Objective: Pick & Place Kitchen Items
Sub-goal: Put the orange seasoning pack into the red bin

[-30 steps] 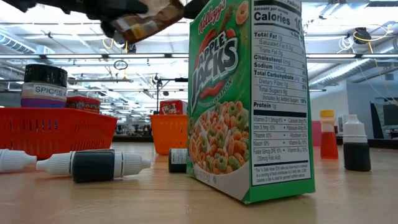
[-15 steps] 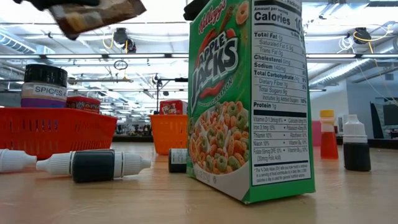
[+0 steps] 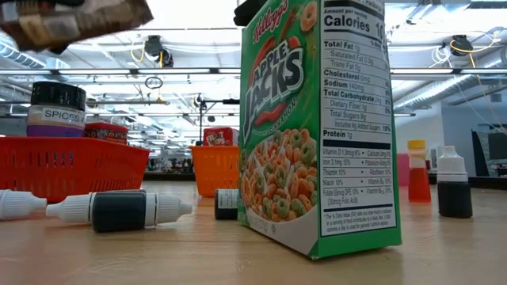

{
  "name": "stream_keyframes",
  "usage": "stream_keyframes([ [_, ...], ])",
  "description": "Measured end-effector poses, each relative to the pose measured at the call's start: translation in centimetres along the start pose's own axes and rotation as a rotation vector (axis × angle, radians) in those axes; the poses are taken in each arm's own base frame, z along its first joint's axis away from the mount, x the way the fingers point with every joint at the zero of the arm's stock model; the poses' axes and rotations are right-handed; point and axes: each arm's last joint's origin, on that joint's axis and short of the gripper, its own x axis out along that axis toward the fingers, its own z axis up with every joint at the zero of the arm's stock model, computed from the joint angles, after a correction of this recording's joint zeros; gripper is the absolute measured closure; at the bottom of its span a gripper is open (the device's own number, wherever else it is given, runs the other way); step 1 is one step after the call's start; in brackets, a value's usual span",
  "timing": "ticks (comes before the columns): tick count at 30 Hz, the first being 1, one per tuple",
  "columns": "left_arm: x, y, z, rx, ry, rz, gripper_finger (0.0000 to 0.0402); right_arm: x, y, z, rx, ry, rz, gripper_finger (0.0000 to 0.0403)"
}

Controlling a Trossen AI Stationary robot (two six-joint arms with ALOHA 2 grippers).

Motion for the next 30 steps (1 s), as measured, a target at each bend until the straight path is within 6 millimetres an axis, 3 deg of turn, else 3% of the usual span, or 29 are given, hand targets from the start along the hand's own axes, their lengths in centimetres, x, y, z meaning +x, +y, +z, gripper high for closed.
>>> stream_keyframes([
  [8,1.7,-1.6,-2.9,-0.014,0.039,0.090,0.0397,0.0,0.0,0.0,-0.018,0.000,0.000,0.0321],
  [17,1.8,-2.5,-5.0,0.073,-0.004,0.196,0.0398,0.0,0.0,0.1,-0.019,-0.006,-0.001,0.0319],
  [30,1.5,-0.5,-7.4,0.048,-0.027,0.328,0.0398,0.0,0.0,0.1,-0.020,-0.007,-0.001,0.0320],
])
